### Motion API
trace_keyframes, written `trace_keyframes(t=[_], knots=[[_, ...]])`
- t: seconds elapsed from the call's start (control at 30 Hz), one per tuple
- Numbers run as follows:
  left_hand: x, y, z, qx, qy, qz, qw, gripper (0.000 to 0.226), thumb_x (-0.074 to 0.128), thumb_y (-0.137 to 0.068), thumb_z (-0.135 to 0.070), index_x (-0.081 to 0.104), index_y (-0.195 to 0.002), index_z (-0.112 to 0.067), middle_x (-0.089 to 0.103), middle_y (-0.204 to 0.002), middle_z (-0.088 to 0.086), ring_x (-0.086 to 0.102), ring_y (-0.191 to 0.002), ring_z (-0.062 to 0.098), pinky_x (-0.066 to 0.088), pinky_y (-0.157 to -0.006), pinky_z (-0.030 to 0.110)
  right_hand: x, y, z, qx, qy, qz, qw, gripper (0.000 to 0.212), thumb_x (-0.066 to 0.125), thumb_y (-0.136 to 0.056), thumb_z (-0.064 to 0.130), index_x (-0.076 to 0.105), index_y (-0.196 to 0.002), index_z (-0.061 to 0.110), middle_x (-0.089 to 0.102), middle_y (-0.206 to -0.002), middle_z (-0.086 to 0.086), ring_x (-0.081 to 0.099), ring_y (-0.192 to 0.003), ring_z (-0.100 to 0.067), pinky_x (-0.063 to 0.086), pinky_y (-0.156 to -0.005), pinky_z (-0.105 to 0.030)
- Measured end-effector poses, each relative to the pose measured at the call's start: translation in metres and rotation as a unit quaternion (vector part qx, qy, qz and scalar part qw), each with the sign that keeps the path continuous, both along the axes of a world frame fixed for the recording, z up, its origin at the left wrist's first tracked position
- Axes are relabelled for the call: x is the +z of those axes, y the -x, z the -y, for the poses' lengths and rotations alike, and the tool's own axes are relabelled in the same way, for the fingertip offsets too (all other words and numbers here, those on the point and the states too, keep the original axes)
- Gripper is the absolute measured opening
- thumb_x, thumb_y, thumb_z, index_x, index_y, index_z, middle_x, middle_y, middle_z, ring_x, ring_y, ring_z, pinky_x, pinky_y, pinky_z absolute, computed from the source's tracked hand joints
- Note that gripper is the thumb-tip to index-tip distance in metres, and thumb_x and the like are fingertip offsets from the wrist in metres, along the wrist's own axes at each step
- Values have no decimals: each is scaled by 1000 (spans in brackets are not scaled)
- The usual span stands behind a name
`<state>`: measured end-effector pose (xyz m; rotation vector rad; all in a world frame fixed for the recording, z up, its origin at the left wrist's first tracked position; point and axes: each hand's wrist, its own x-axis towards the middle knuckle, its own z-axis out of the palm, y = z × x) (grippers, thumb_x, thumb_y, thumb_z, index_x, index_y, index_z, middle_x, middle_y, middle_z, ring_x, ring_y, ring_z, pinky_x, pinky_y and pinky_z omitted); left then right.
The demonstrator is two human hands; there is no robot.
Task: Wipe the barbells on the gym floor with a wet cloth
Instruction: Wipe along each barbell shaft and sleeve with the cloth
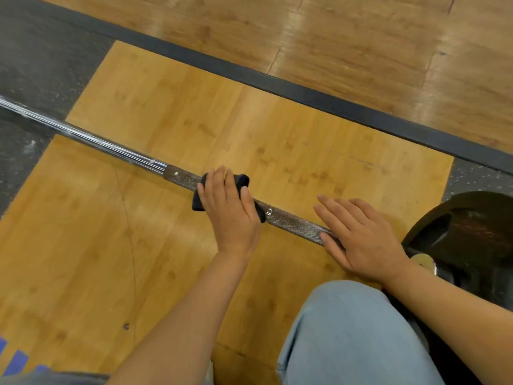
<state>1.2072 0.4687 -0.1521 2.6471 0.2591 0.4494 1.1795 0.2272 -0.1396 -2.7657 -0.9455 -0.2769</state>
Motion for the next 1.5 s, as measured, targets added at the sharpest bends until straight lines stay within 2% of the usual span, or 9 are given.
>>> trace_keyframes(t=[0.17, 0.33, 0.5, 0.63, 0.87, 1.07, 1.27, 1.4, 1.5], knots=[[8, 3, -6, -105, -60, -37, 992, 57, 20, -106, -33, 44, -142, 4, 42, -150, 18, 34, -141, 28, 4, -122, 36, 1, 1, 1, -7, 8, -15, 1000, 50, 41, -101, 38, 63, -131, 4, 59, -138, -14, 64, -111, -33, 51, -93, -49], [9, -36, -50, 35, -41, -66, 996, 63, 13, -103, -34, 31, -148, 6, 27, -159, 16, 22, -148, 30, 0, -122, 39, 2, 1, 1, -9, 12, -16, 1000, 50, 41, -101, 37, 64, -130, 4, 60, -137, -14, 65, -110, -33, 51, -92, -48], [12, -2, -2, 22, -14, -105, 994, 64, 12, -103, -35, 15, -153, 4, 8, -163, 15, 3, -151, 30, -8, -122, 39, 3, 1, 0, -6, 17, -19, 1000, 50, 38, -102, 37, 65, -128, 5, 61, -136, -13, 65, -109, -32, 48, -94, -45], [14, -7, -15, -27, -66, -102, 992, 62, 12, -103, -35, 20, -153, 3, 14, -163, 14, 10, -151, 28, -5, -123, 37, 1, 2, 1, -13, 10, -27, 1000, 51, 36, -104, 39, 66, -126, 4, 62, -135, -13, 66, -108, -32, 51, -93, -47], [11, -37, -48, 58, -36, -100, 993, 59, 15, -104, -30, 29, -149, 6, 25, -159, 16, 18, -149, 31, 1, -123, 43, 1, 0, 1, -8, 12, -20, 1000, 50, 36, -103, 38, 67, -125, 3, 63, -132, -14, 66, -106, -32, 50, -92, -44], [13, -23, -29, -2, -66, -99, 993, 59, 14, -104, -29, 28, -150, 5, 24, -160, 15, 19, -148, 29, -9, -120, 30, 1, 1, 1, -8, 5, -22, 1000, 52, 34, -104, 38, 67, -124, 3, 64, -131, -14, 66, -106, -32, 50, -92, -44], [13, -59, -81, 115, -34, -105, 987, 52, 22, -107, -21, 20, -152, 6, 13, -163, 16, 9, -151, 30, -1, -123, 43, 0, 0, 1, -9, 5, -25, 1000, 50, 38, -102, 37, 67, -124, 3, 64, -131, -14, 66, -108, -33, 52, -92, -46], [13, -22, -34, 47, -2, -98, 994, 60, 17, -103, -29, 24, -150, 7, 20, -160, 18, 11, -149, 35, -10, -120, 36, 0, 0, 0, -4, 5, -23, 1000, 50, 37, -103, 36, 67, -124, 3, 64, -132, -14, 66, -108, -33, 52, -91, -46], [15, -7, -23, -30, -29, -99, 994, 62, 16, -102, -32, 28, -149, 6, 26, -159, 17, 17, -148, 32, -12, -119, 30, 0, 2, -1, -4, 4, -23, 1000, 49, 38, -103, 36, 67, -124, 2, 64, -132, -14, 66, -107, -33, 53, -91, -46]])
